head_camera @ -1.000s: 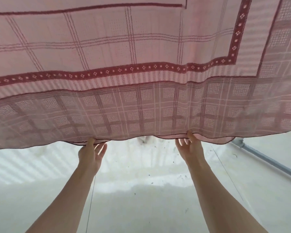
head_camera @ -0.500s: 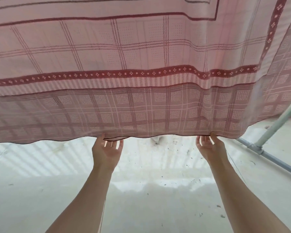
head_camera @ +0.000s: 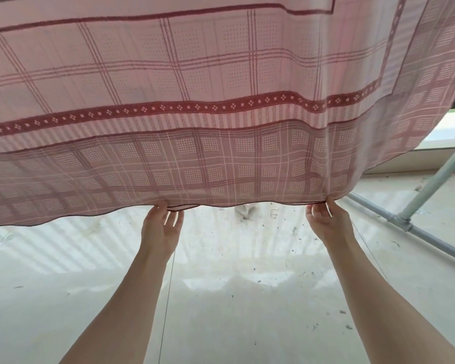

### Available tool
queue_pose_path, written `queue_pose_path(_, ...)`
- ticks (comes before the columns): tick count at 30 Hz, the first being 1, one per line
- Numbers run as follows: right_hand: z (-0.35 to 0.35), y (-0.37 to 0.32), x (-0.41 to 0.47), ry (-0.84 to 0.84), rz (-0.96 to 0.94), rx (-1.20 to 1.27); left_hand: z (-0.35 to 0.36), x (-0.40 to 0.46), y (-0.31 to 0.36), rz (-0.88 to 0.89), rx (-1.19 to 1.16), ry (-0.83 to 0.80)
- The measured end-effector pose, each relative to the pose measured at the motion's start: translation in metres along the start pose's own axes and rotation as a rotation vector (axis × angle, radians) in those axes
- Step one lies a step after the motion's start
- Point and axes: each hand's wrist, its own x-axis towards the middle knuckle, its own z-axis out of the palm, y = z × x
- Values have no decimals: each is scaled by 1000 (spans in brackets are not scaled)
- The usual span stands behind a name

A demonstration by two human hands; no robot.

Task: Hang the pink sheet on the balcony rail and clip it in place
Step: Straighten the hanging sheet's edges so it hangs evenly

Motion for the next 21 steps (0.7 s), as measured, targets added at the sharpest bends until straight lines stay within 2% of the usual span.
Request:
queue_pose_path(4,-3,1,1,-20,12,4,3,-1,-5,-2,41,40)
queue_pose_path(7,-2,2,-2,-51,-39,-137,4,-1,-2,48,35,100)
queue_pose_path(10,3,2,-5,-50,-44,-8,2,2,3,95,54,186)
queue_pose_path(13,4,2,-7,-45,-44,6,-3,3,4,97,26,243)
queue_pose_path(16,3,3,-8,-35,18,182,-6,6,4,78,-62,237)
queue_pose_path(21,-4,2,-7,-51,34,211,-14,10,3,53,-113,217)
